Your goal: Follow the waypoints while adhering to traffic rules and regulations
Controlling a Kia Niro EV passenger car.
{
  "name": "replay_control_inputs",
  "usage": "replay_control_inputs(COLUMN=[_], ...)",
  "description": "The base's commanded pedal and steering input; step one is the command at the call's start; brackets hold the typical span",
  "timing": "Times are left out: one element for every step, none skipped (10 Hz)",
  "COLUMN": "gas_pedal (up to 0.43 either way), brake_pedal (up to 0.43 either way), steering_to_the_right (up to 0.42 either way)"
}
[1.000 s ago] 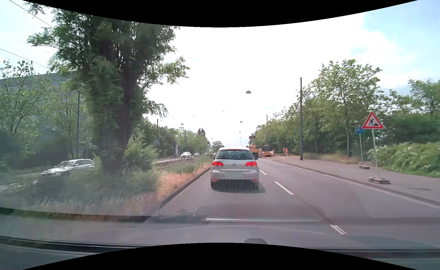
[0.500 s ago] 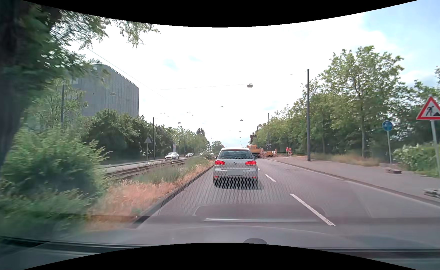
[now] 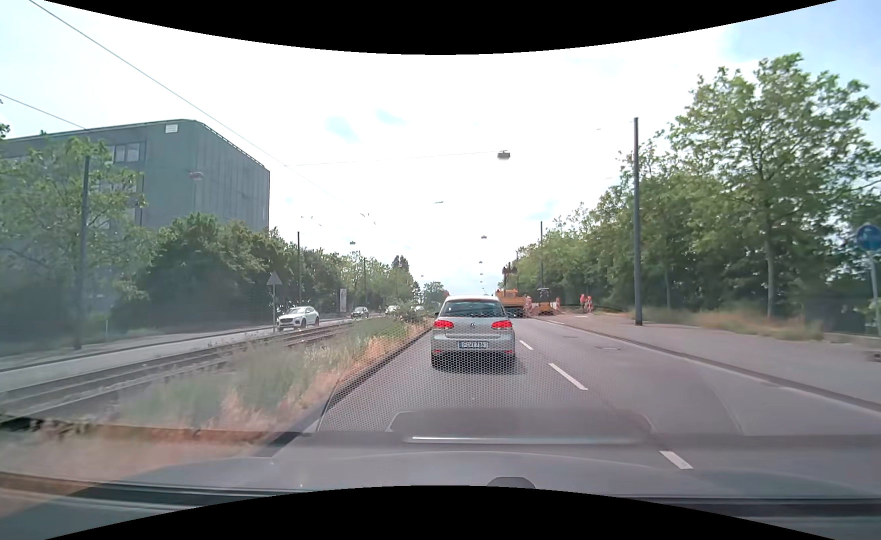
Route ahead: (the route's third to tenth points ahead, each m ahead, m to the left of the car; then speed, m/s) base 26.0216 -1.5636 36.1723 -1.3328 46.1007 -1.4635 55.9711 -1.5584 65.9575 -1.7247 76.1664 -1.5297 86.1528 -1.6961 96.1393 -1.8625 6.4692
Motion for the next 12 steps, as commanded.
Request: replay_control_inputs(gas_pedal=[0.228,0.228,0.228,0.228,0.228,0.228,0.228,0.228,0.228,0.228,0.228,0.228], brake_pedal=[0.000,0.000,0.000,0.000,0.000,0.000,0.000,0.000,0.000,0.000,0.000,0.000], steering_to_the_right=[-0.004,-0.004,-0.004,-0.004,-0.004,-0.004,-0.004,-0.004,-0.004,-0.004,-0.004,-0.004])
